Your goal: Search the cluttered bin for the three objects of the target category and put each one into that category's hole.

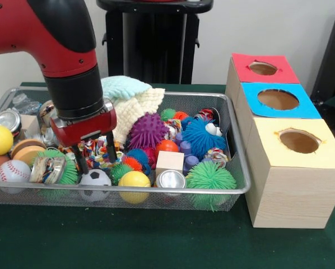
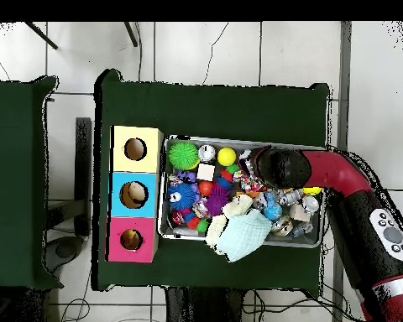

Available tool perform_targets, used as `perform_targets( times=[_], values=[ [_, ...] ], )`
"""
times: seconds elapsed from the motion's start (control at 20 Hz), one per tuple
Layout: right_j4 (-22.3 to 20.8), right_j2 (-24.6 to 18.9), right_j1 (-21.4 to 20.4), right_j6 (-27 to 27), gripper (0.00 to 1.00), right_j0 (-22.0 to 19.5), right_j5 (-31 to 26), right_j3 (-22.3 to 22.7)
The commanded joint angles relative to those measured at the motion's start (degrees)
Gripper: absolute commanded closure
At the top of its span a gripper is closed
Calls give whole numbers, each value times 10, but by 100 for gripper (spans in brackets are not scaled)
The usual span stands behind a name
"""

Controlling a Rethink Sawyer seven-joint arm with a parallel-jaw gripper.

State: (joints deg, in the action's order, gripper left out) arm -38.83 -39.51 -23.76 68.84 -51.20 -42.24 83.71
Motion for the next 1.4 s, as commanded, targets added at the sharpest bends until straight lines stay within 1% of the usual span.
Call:
perform_targets(
  times=[0.05, 0.3, 0.4, 0.6, 0.7, 0.85, 1.0, 1.25, 1.4],
  values=[
    [-46, 79, -41, 66, 0, 64, 3, -5],
    [-22, 90, -34, 56, 0, 73, -2, -4],
    [-11, 95, -33, 46, 0, 75, -17, -6],
    [-6, 107, -49, 30, 0, 80, -29, 7],
    [1, 108, -54, 24, 0, 77, -34, 15],
    [13, 106, -53, 10, 0, 69, -50, 17],
    [18, 105, -56, -2, 0, 65, -54, 21],
    [23, 116, -63, 7, 0, 66, -50, 31],
    [30, 122, -59, 10, 0, 72, -58, 22]
  ],
)
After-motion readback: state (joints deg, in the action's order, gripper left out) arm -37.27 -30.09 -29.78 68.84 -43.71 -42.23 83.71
